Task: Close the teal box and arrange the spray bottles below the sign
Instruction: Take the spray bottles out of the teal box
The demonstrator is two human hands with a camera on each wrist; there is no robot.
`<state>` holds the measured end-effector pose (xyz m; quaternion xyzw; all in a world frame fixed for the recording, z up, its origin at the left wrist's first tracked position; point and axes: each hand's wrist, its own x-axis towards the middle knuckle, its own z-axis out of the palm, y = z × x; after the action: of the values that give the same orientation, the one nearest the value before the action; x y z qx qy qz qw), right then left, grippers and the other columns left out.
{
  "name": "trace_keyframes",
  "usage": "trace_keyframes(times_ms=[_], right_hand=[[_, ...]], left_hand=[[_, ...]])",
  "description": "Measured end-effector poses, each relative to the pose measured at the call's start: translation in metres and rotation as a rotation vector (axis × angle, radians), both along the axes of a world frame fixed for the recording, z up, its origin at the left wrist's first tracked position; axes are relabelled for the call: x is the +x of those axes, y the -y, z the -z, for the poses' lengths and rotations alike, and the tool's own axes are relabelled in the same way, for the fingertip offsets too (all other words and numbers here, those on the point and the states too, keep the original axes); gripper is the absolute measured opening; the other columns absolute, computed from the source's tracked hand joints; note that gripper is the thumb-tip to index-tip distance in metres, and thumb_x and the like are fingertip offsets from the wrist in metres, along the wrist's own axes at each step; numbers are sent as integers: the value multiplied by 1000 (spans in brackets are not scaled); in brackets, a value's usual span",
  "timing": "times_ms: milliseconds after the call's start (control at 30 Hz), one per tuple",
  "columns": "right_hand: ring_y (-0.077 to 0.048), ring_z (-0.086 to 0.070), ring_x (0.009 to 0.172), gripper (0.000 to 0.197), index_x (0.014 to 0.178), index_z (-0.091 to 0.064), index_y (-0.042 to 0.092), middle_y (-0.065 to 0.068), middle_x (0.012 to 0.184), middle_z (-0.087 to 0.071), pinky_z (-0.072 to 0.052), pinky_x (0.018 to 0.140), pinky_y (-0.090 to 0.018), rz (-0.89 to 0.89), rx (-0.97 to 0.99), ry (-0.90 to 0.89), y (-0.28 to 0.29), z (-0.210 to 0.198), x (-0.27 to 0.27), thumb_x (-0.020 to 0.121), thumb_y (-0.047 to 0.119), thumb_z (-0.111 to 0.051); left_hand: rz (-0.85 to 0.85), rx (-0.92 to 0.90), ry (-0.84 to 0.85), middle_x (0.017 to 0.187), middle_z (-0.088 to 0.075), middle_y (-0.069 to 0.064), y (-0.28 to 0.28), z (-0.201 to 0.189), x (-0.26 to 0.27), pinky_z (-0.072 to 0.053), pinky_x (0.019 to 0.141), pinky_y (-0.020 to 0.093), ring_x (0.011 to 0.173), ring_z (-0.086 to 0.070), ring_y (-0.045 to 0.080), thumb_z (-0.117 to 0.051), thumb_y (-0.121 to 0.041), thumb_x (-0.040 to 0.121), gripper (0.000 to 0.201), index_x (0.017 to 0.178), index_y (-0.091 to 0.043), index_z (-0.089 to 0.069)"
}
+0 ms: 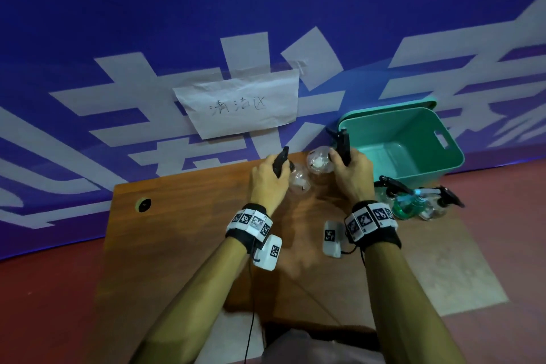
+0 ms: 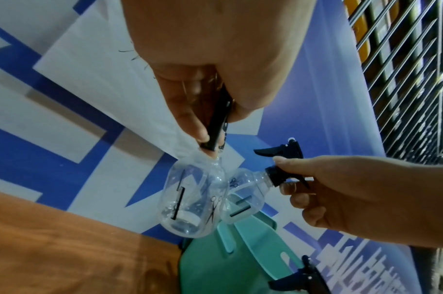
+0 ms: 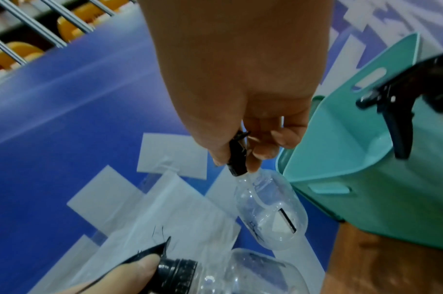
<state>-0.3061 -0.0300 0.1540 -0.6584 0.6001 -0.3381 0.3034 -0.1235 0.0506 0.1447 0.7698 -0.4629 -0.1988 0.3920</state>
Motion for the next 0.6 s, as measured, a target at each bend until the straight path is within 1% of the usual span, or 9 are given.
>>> trace_keyframes(times_ms=[100, 167, 200, 267, 300, 333, 400, 500, 600], right_hand=[[-29, -57, 75, 31, 92, -67, 7, -9, 79, -66, -33, 64, -29, 37, -13, -22, -3, -10, -27, 96, 37, -63], [-21, -51, 66, 26, 87, -63, 13, 2, 69, -58, -31, 60, -29, 39, 1, -25, -2, -15, -44, 97, 37, -63], [-16, -49, 61, 25, 84, -60, 16, 6, 65, -54, -29, 56, -28, 35, 5, -25, -1, -17, -52, 97, 38, -63], [-8, -48, 56, 27, 81, -57, 17, 8, 60, -51, -28, 50, -25, 20, 8, -16, 6, -21, -68, 97, 38, -63], [-9, -49, 56, 27, 81, -58, 16, 7, 60, -51, -30, 51, -25, 10, 5, -8, 12, -22, -75, 97, 38, -63], [-15, -51, 57, 28, 83, -61, 14, 4, 61, -53, -33, 53, -28, -1, 3, -2, 18, -22, -82, 97, 39, -63], [-23, -55, 63, 32, 85, -63, 13, 1, 64, -56, -36, 59, -30, -16, 3, 7, 31, -24, -95, 96, 43, -61], [-24, -56, 65, 33, 83, -60, 15, 0, 65, -57, -36, 59, -30, -59, -5, 47, 52, -27, -116, 96, 45, -59], [-23, -58, 68, 32, 89, -63, 12, -2, 70, -61, -37, 60, -31, -131, -32, 79, 74, -33, -140, 97, 43, -58]], left_hand=[[25, -62, -1, 70, -65, -1, 3, -5, -13, -55, 58, 32, 64, -64, 18, -61, -33, 97, 17, 96, -17, -67], [25, -88, 10, 75, -68, 0, 4, -10, -21, -56, 61, 33, 68, -66, 18, -61, -33, 97, 18, 100, -17, -68], [20, -102, 20, 77, -69, 0, 5, -13, -26, -57, 63, 34, 70, -67, 19, -61, -34, 97, 19, 103, -17, -69], [10, -123, 44, 80, -71, 0, 7, -19, -35, -58, 66, 35, 73, -67, 19, -60, -35, 98, 21, 106, -17, -69], [3, -128, 61, 82, -71, 1, 9, -22, -40, -59, 67, 35, 75, -68, 19, -60, -35, 99, 22, 108, -17, -69], [-3, -130, 76, 84, -72, 1, 10, -26, -45, -59, 68, 35, 76, -68, 19, -59, -35, 99, 23, 110, -18, -68], [-18, -139, 100, 86, -72, 2, 14, -31, -58, -60, 68, 37, 77, -69, 21, -57, -36, 100, 24, 112, -18, -67], [-48, -147, 126, 87, -72, 4, 23, -38, -85, -60, 68, 40, 78, -69, 22, -56, -37, 100, 24, 113, -19, -66], [-65, -150, 158, 88, -72, 4, 35, -42, -119, -60, 68, 41, 79, -69, 22, -54, -38, 101, 26, 116, -19, -64]])
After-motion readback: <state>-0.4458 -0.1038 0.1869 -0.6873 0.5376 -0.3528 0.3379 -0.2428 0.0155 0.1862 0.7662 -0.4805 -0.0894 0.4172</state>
